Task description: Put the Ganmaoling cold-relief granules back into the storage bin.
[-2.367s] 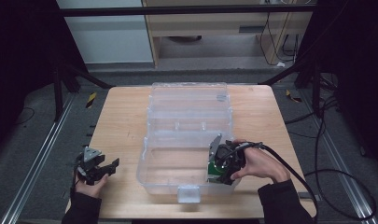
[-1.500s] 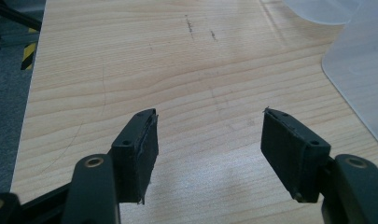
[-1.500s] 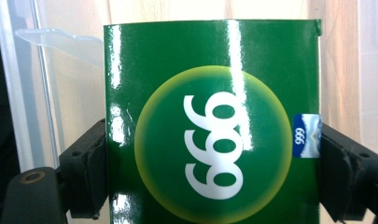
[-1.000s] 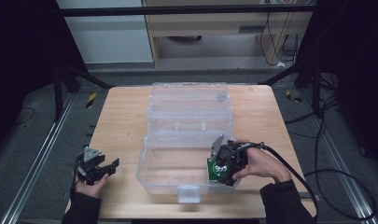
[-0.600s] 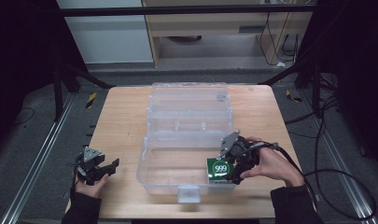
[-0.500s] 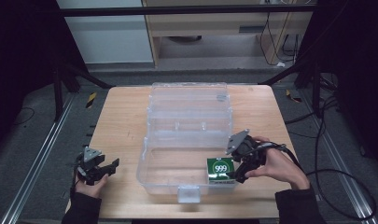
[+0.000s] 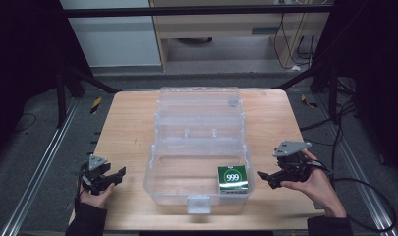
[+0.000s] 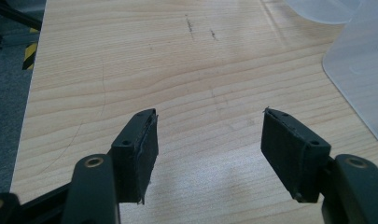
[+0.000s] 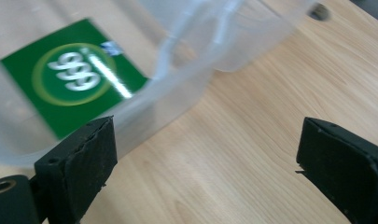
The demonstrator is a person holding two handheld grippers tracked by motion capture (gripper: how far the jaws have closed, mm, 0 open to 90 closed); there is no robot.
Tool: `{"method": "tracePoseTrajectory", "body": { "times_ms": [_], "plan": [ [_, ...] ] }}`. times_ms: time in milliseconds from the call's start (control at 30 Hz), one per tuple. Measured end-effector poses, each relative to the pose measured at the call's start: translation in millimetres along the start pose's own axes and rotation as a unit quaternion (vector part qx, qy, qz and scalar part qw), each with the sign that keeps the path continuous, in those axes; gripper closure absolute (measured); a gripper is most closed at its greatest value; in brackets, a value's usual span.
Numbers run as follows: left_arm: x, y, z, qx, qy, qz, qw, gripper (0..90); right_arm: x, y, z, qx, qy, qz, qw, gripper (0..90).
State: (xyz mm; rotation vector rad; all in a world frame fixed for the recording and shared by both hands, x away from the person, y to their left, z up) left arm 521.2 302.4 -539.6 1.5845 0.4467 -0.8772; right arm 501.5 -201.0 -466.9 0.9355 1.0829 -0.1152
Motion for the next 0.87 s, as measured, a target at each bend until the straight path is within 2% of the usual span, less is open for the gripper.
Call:
{"method": "tracePoseTrajectory", "body": {
  "times_ms": [100,167,200,233,300,400,467,533,667,833,867],
  "plan": [
    [-0.2,0.0,-0.1,0.000,0.000,0.001,1.0000,35.5,6.0,-7.7,14.6,0.041,-0.022,-0.001,0.9989,3.7],
    [0.0,0.2,-0.3,0.000,0.000,0.001,1.0000,35.4,8.6,-11.1,24.1,0.079,-0.035,0.011,0.9962,3.5],
    [0.4,0.0,-0.6,0.001,0.001,0.001,1.0000,35.2,9.4,-12.8,27.8,0.089,-0.040,0.015,0.9951,3.4],
    [0.7,-0.1,-0.7,0.001,0.001,0.000,1.0000,35.0,11.3,-16.0,33.6,0.109,-0.049,0.023,0.9926,3.5],
    [1.0,0.3,-0.9,0.000,0.002,0.001,1.0000,34.7,14.1,-22.9,41.0,0.130,-0.063,0.024,0.9892,3.5],
    [1.7,1.5,-0.3,0.000,0.003,0.003,1.0000,34.2,20.6,-34.3,52.1,0.165,-0.086,0.028,0.9821,3.4],
    [2.4,1.7,-0.4,0.001,0.004,0.003,1.0000,33.5,26.1,-41.9,58.7,0.180,-0.101,0.029,0.9780,2.9],
    [3.1,2.0,-1.5,-0.001,0.006,0.004,1.0000,32.5,32.3,-49.3,64.2,0.203,-0.114,0.031,0.9720,2.9],
    [4.7,3.0,-4.2,-0.006,0.009,0.006,0.9999,31.4,40.1,-59.7,72.1,0.226,-0.132,0.035,0.9646,2.0],
    [7.0,5.4,-5.3,-0.010,0.011,0.009,0.9998,30.8,46.5,-74.2,79.7,0.238,-0.147,0.023,0.9598,1.0],
    [7.0,5.4,-5.3,-0.010,0.011,0.009,0.9998,30.7,46.5,-74.2,79.7,0.238,-0.147,0.023,0.9598,1.0]
  ]
}}
Point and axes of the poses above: each handheld gripper's, and its own axes: x roughly forward along the jaws, y roughly out of its top, z roughly to its right, the point moved 10 cm from there along x, roughly forward along the jaws, and after that the axes turned 8 degrees about -z, right-handed, at the moved point
